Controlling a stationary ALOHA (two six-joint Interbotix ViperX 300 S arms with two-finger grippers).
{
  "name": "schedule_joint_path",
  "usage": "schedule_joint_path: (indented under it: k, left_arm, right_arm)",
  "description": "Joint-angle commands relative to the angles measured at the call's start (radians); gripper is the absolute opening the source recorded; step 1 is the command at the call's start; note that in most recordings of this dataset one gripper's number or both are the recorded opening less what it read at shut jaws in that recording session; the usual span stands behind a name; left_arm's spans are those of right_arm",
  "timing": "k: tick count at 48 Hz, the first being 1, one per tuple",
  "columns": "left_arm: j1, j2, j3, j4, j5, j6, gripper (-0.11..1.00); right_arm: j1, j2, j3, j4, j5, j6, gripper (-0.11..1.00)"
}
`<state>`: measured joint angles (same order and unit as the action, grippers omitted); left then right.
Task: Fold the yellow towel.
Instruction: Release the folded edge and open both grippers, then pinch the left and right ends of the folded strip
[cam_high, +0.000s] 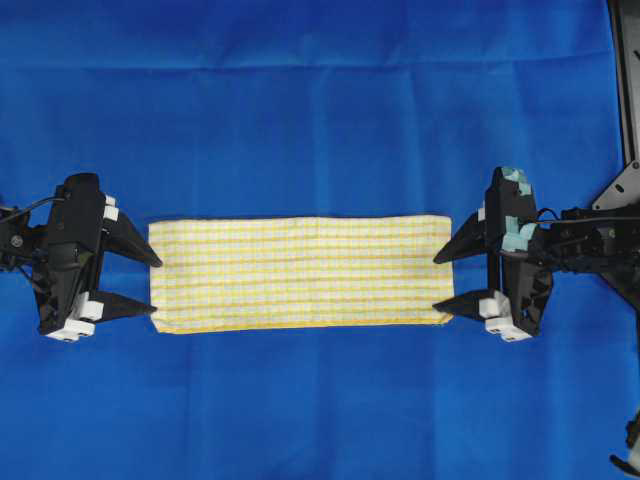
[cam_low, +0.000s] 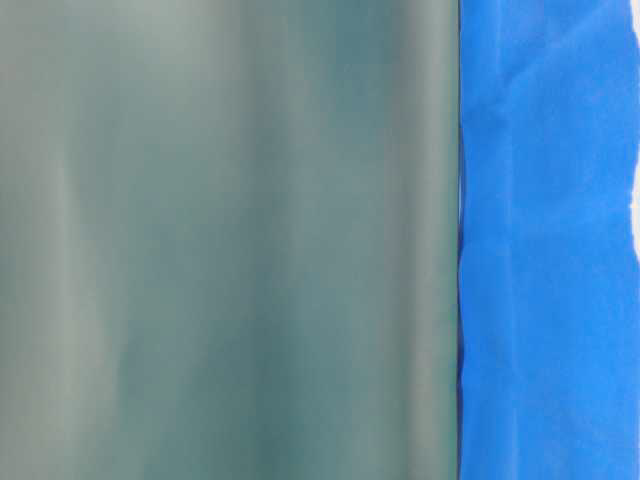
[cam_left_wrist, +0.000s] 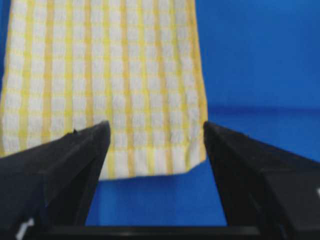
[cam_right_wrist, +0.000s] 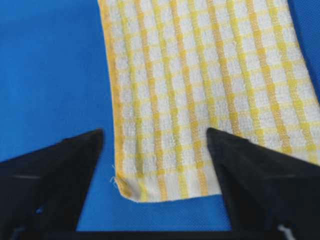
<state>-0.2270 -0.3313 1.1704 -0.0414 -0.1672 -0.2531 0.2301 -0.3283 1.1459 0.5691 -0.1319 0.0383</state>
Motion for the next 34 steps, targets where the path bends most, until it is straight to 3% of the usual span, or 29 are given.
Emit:
schedule_joint_path:
  k: [1,7,20,34]
  left_arm:
    - [0.012,-0.021,-0.02,-0.002,-0.003,0.005,0.73]
    - [0.066,-0.04,-0.025,-0.002,-0.005,0.025,0.71]
    - [0.201,-0.032,-0.04,-0.002,-0.002,0.138,0.71]
    - [0.225,-0.02,-0.028,-0.002,0.015,0.17,0.71]
  right_arm:
    - [-0.003,-0.023,-0.014,-0.002,-0.006,-0.005,0.84]
    - [-0.051,-0.052,-0.008,-0.015,-0.006,-0.015,0.76]
    - [-0.238,-0.058,-0.006,-0.043,0.04,-0.069,0.77]
    - [-0.31,-0.02,-0.012,-0.046,0.054,-0.086,0.77]
